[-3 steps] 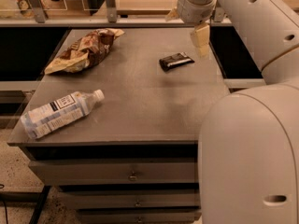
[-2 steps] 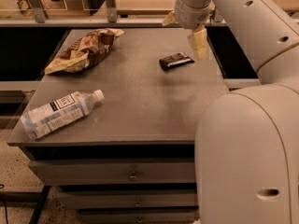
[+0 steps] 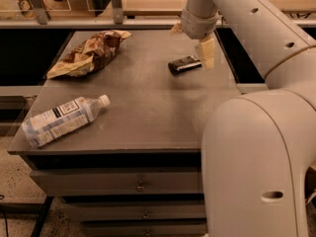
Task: Pick rxbar chocolate
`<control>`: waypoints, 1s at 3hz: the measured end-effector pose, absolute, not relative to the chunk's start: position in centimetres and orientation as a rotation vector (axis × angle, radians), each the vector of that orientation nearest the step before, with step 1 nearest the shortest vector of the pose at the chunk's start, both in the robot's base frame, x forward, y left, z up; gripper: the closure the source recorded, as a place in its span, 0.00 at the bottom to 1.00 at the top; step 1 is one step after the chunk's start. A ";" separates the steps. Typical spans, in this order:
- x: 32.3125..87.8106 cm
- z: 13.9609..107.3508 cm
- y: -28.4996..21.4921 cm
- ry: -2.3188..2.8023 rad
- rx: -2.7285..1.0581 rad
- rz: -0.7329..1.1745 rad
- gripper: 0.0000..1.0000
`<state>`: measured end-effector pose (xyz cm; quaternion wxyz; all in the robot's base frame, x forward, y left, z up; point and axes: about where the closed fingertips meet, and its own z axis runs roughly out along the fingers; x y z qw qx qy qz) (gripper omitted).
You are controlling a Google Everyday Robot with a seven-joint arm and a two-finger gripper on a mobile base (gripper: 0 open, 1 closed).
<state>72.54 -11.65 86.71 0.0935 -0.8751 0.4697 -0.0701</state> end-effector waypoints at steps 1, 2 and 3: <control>72.7 85.4 -11.2 1.411 -2.613 -0.190 0.00; 73.0 84.3 -11.0 1.465 -2.622 -0.197 0.00; 73.6 83.5 -10.8 1.543 -2.622 -0.231 0.00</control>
Offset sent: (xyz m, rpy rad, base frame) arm -0.0055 0.0034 -0.0319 -0.0953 0.0962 -0.0810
